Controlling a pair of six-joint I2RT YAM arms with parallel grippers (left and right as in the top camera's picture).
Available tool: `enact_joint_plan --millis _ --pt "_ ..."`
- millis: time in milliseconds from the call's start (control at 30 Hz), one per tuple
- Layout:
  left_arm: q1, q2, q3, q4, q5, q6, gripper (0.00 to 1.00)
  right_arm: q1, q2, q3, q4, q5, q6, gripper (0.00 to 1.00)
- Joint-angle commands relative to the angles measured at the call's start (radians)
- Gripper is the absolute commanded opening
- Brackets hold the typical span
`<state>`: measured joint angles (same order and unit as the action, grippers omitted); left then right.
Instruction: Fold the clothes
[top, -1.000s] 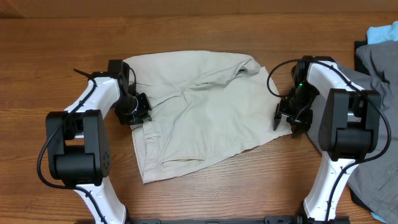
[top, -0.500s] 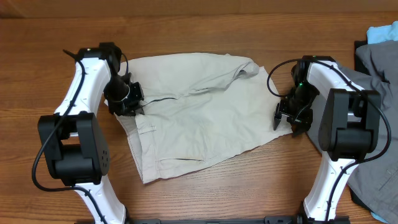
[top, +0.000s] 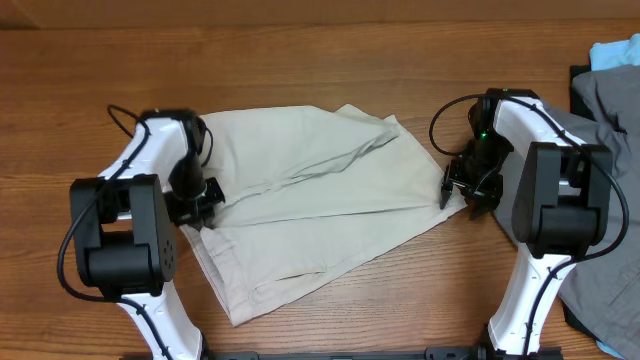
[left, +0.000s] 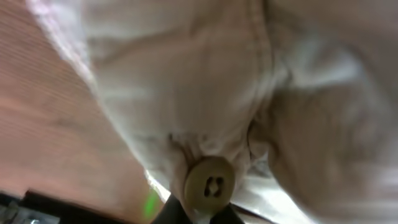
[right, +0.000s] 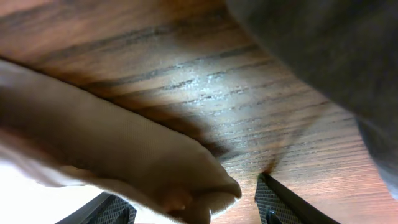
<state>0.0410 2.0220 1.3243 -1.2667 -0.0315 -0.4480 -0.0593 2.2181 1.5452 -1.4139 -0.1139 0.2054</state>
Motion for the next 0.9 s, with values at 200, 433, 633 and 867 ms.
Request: enact_joint_plan --millis 200,433,633,867 --pt "0.005 0.005 -0.080 0.090 -0.351 -0.099 0.08 -0.014 -0.070 0.312 -0.080 0.051 -0.006 0.73" --pt "0.006 0.005 -0.078 0.151 -0.418 -0.087 0.09 0.086 -0.050 0.342 0.049 -0.468 -0.341 0.81" --pt "0.005 0.005 -0.070 0.208 -0.466 -0.068 0.14 0.219 -0.037 0.325 0.093 -0.483 -0.373 0.89" --pt "0.005 0.005 -0.070 0.202 -0.465 -0.068 0.16 0.272 0.052 0.325 0.105 -0.530 -0.308 0.88"
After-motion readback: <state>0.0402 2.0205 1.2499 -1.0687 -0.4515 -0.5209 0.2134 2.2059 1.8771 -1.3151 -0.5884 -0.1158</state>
